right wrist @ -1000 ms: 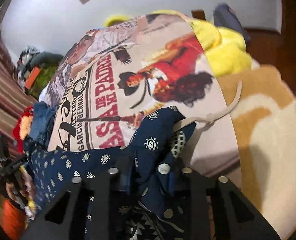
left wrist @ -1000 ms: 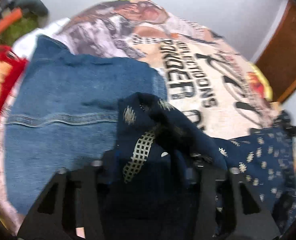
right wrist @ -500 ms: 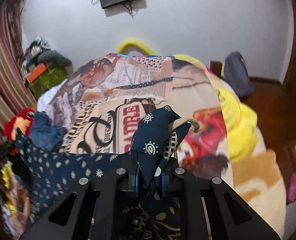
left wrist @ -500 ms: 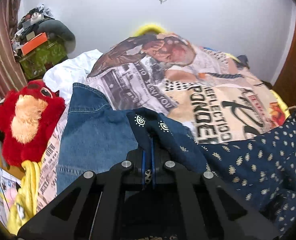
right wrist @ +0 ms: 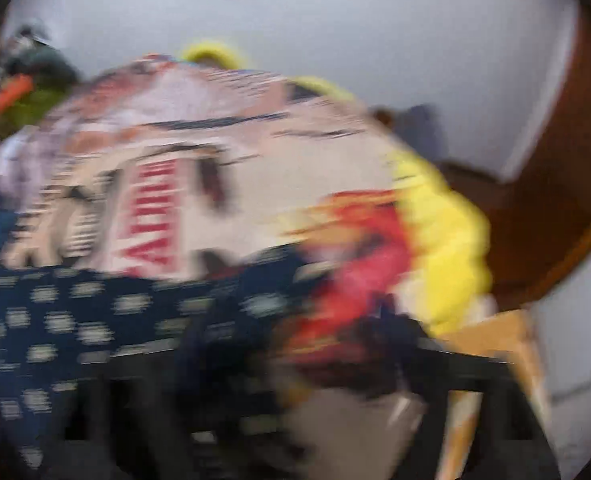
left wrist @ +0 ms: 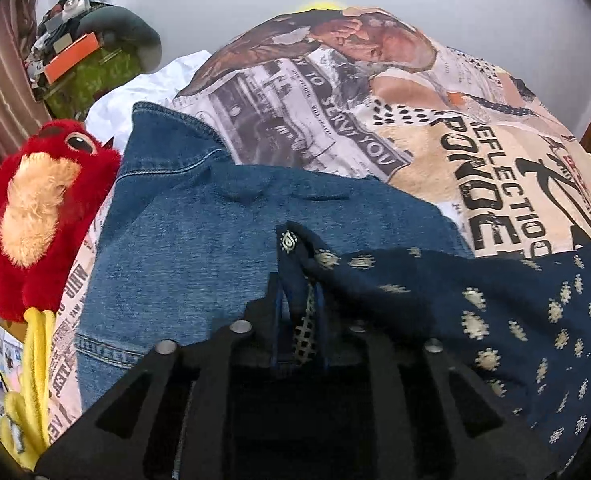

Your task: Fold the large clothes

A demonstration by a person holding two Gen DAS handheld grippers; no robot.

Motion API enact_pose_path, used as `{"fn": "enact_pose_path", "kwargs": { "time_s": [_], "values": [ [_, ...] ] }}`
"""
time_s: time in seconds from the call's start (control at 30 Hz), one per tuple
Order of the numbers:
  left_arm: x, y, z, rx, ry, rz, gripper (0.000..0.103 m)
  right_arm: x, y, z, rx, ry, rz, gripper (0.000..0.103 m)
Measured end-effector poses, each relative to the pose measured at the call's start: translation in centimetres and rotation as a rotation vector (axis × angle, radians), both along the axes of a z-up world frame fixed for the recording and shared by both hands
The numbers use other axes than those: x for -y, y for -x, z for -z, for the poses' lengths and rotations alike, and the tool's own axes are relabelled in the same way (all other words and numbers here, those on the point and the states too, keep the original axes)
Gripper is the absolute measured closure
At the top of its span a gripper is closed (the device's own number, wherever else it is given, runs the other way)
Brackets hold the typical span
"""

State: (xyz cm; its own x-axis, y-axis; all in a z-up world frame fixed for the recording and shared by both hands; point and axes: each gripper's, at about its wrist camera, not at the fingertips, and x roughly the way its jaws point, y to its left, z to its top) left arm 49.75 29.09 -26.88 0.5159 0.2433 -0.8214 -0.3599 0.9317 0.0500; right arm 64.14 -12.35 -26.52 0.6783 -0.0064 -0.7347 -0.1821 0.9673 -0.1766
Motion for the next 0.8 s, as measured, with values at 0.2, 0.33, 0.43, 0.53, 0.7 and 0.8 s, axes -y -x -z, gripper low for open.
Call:
{"fn": "enact_pose_path", "kwargs": {
  "time_s": [0.2,0.33,0.43,0.53,0.7,0.8],
  "values": [
    [-0.6,2.4,-1.4,-0.003,0.009,-0.004,0.076,3.0,1.9,-2.6,-0.018,-0.089,-0.041,0.009],
    [0.7,5.7,-3.9,0.018,0.010,0.041,0.073,4.0,5.5,-6.4,0.027,-0.125,-0.071,0.009],
    [2.2,8.3,-6.2,0.048,-0.003,0.083,0.065,4.7,8.5,-9.3,0.031,-0.194,-0.104,0.009],
    [4.5,11.5,-9.0,0.092,-0.031,0.141,0.057,5.1,12.2,-12.0,0.033,-0.233,-0.129,0.009],
    [7.9,17.2,-12.8,0.159,-0.031,0.216,0.048,5.2,19.0,-15.0,0.056,-0.248,-0.199,0.009],
    [9.6,20.3,-14.0,0.176,-0.033,0.243,0.037,5.4,23.6,-16.0,0.064,-0.247,-0.241,0.009]
  ]
}}
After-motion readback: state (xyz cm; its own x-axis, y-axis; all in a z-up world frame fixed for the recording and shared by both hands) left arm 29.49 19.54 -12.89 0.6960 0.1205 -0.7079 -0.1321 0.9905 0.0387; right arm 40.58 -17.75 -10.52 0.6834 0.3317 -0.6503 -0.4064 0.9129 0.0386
